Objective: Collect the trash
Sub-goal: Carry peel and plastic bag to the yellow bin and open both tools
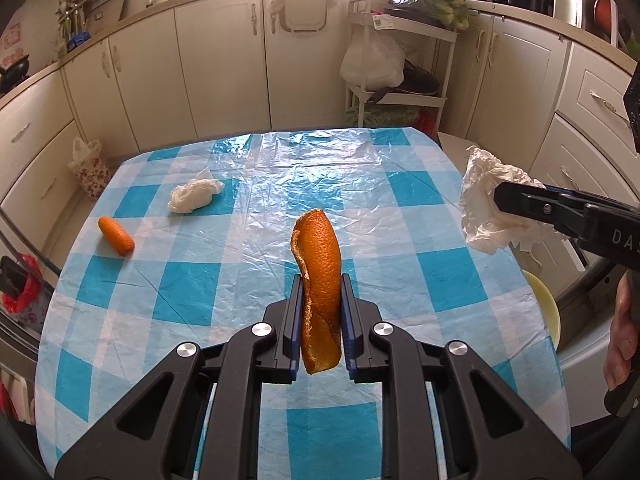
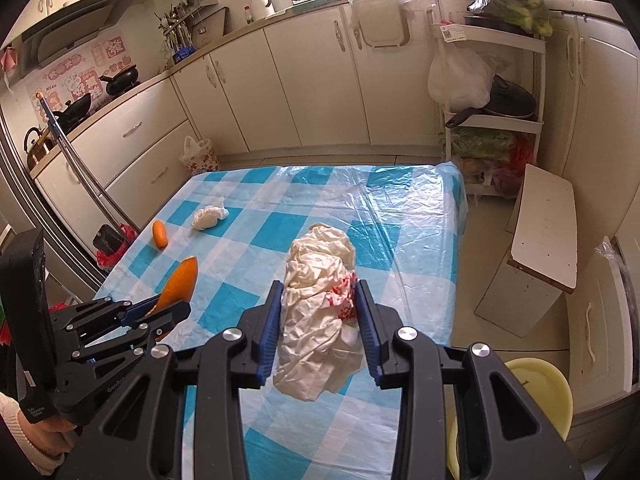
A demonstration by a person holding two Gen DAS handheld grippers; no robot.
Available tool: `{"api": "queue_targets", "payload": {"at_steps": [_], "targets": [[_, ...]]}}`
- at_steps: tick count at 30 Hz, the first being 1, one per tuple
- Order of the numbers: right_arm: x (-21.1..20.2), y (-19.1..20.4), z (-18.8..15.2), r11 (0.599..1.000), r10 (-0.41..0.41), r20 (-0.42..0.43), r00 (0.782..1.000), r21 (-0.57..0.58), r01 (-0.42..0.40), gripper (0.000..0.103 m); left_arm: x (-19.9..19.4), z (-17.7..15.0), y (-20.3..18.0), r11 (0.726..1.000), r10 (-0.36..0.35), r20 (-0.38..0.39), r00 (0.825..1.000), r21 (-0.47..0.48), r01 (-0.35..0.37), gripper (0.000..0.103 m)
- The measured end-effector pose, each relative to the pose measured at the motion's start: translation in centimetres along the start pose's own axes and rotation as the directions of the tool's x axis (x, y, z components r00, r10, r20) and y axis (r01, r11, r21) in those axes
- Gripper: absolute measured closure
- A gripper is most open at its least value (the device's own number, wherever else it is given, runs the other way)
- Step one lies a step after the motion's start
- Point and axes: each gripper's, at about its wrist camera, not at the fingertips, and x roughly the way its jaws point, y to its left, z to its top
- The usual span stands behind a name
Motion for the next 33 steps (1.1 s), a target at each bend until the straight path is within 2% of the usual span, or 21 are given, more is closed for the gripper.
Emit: {"api": "queue_targets", "payload": {"at_steps": [13, 33], "targets": [[-1.4, -1.6, 0.1, 0.999, -0.028, 0.031, 0.999, 0.043, 0.027, 0.066, -0.4, 1.0, -3.0, 0.999, -0.033, 0.019, 0.999, 0.036, 0.033, 0.087], [-3.3, -5.7, -0.7, 0.978, -0.130, 0.020, 0.991, 0.166, 0.125, 0.066, -0.3, 2.3, -7.3, 0.992, -0.094, 0.035, 0.995, 0.083, 0.091, 0.086]]}}
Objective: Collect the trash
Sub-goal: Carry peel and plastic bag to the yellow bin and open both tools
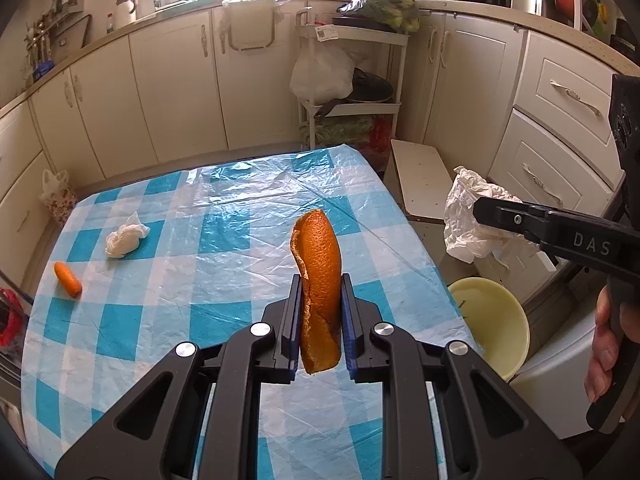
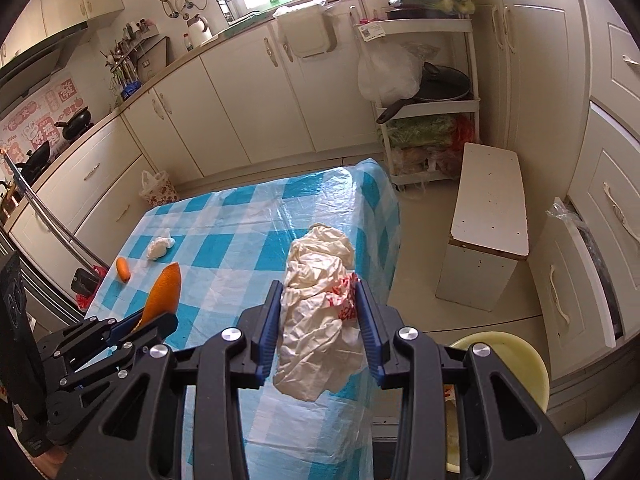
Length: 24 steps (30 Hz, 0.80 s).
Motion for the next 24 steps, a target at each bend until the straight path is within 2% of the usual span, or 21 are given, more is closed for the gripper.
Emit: {"api": "queue_targets", "payload": {"at_steps": [5, 12, 19, 24], "targets": [[-0.1, -2.0, -0.1, 0.998, -0.037, -0.017, 0.999, 0.049, 0.037, 0.066, 0.4, 0.5, -1.3, 1.000, -0.019, 0.001, 1.000, 0.014, 0.019, 0.086], [0.9, -5.7, -0.8, 0.986, -0.109, -0.096, 0.989, 0.119, 0.121, 0.065, 0.9, 0.9, -3.2, 0.998, -0.047, 0.000, 0.999, 0.032, 0.047, 0.086], [1.8, -9.1, -1.7, 0.967, -0.169, -0.172, 0.970, 0.164, 0.197, 0.065, 1.4, 1.2, -4.8, 0.996, -0.071, -0.004, 0.998, 0.048, 0.071, 0.086], [3.0, -11.2, -2.9, 0.951, -0.218, -0.242, 0.945, 0.163, 0.262, 0.064, 1.8, 1.2, -5.8, 0.995, -0.085, -0.010, 0.996, 0.060, 0.086, 0.086]]}}
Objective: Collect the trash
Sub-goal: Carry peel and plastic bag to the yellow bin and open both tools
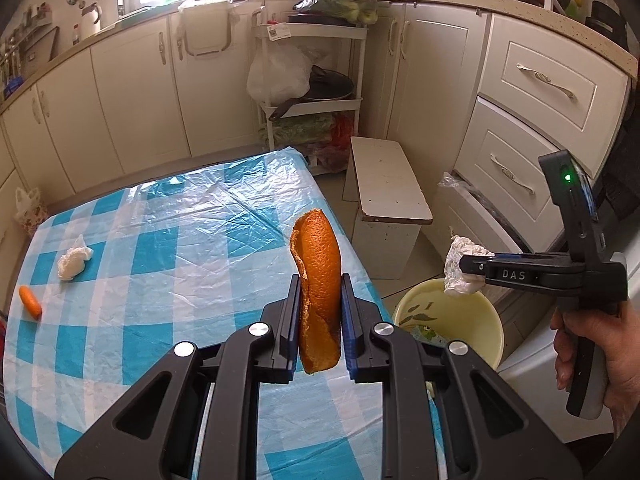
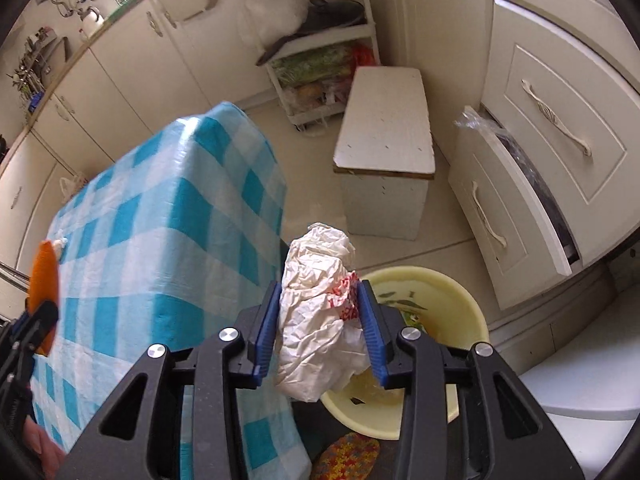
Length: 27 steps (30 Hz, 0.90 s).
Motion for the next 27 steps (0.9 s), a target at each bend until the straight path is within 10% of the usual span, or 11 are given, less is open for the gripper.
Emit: {"api": "queue_targets", "payload": {"at_steps": [14, 27], "targets": [[3.3, -4.0, -0.3, 0.992, -0.107, -0.105, 0.989, 0.055, 0.113, 0.062, 1.1, 0.4, -2.5, 0.999, -0.032, -0.013, 0.999, 0.024, 0.032, 0.086], [4.4, -5.5, -0.8, 0.979, -0.163, -0.178, 0.971, 0.090, 0.181, 0.029, 2.2, 0.3, -7.0, 0.994, -0.086, -0.038, 0.996, 0.067, 0.088, 0.086]]}}
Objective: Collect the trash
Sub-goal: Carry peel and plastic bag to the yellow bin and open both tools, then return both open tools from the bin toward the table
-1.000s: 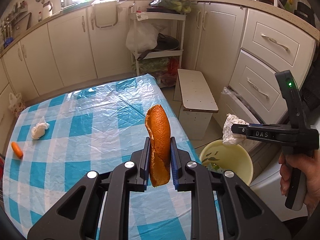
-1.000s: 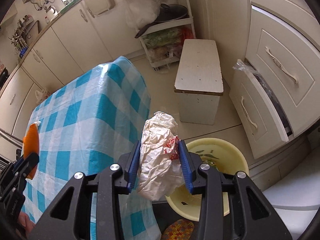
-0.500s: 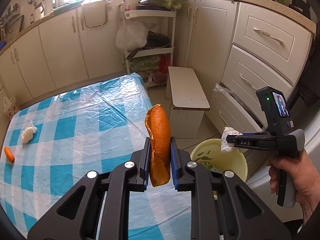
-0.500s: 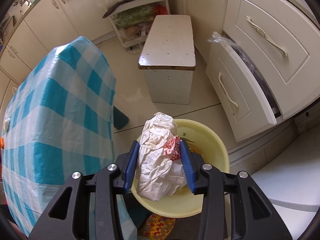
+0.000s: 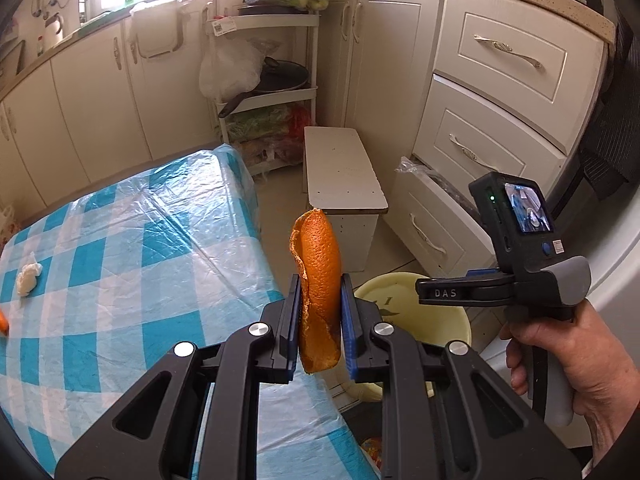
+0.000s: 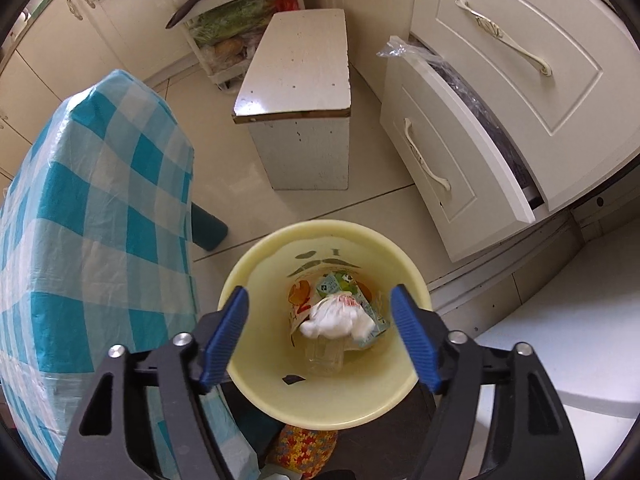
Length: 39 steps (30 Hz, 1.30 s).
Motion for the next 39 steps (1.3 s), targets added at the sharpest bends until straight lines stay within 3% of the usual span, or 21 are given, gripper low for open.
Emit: {"api": "queue_targets", "payload": {"at_steps": [4, 7, 11, 14, 18, 23, 25, 26, 28, 34, 39], "targets": [[-0.3, -0.8, 0.2, 0.998, 0.032, 0.015, 0.999, 0.053, -0.033, 0.027, 0.7, -0.2, -1.3, 1.000, -0.021, -0.019, 1.000, 0.009, 0.021, 0.086], [-2.2, -2.3, 0.5, 0.986, 0.079, 0.103, 0.992, 0.139, -0.093, 0.027, 1.4, -0.2, -2.2, 0.999, -0.044, -0.036, 0.998, 0.011, 0.044, 0.086], [-6.9, -3.4, 0.8, 0.966, 0.091, 0.309, 0.947, 0.202, -0.159, 0.026, 3.1, -0.4, -3.9, 0.996, -0.084, -0.073, 0.994, 0.008, 0.085, 0.086], [-9.3, -3.4, 0.8, 0.963, 0.077, 0.409, 0.909, 0.207, -0.174, 0.022, 4.9, -0.9, -5.0, 0.994, -0.110, -0.115, 0.987, -0.003, 0.110, 0.086], [-10.9, -3.3, 0.9, 0.967, 0.046, 0.480, 0.876, 0.200, -0.160, 0.021, 6.9, -0.9, -6.3, 0.992, -0.128, -0.162, 0.979, -0.020, 0.126, 0.086], [-11.8, -3.8, 1.3, 0.964, 0.040, 0.516, 0.856, 0.204, -0.168, 0.021, 9.1, 0.5, -8.4, 0.987, -0.159, -0.198, 0.967, -0.024, 0.157, 0.085], [-12.2, -3.9, 1.4, 0.966, 0.035, 0.526, 0.850, 0.199, -0.163, 0.021, 9.8, 0.7, -9.0, 0.986, -0.168, -0.217, 0.962, -0.018, 0.168, 0.078], [-12.3, -3.9, 1.4, 0.967, 0.030, 0.532, 0.846, 0.198, -0.158, 0.021, 10.1, 0.8, -9.0, 0.986, -0.167, -0.221, 0.961, -0.025, 0.166, 0.067], [-12.5, -3.8, 1.3, 0.971, 0.001, 0.543, 0.840, 0.199, -0.129, 0.019, 10.4, 0.9, -9.1, 0.989, -0.151, -0.222, 0.963, -0.029, 0.148, 0.055], [-12.5, -4.6, 1.4, 0.960, 0.006, 0.555, 0.832, 0.231, -0.162, 0.018, 10.3, 0.7, -8.6, 0.993, -0.116, -0.219, 0.969, -0.023, 0.114, 0.051], [-12.8, -4.6, 1.1, 0.957, -0.006, 0.571, 0.821, 0.240, -0.160, 0.016, 8.7, 0.4, -7.5, 0.997, -0.078, -0.181, 0.980, -0.029, 0.074, 0.038]]}}
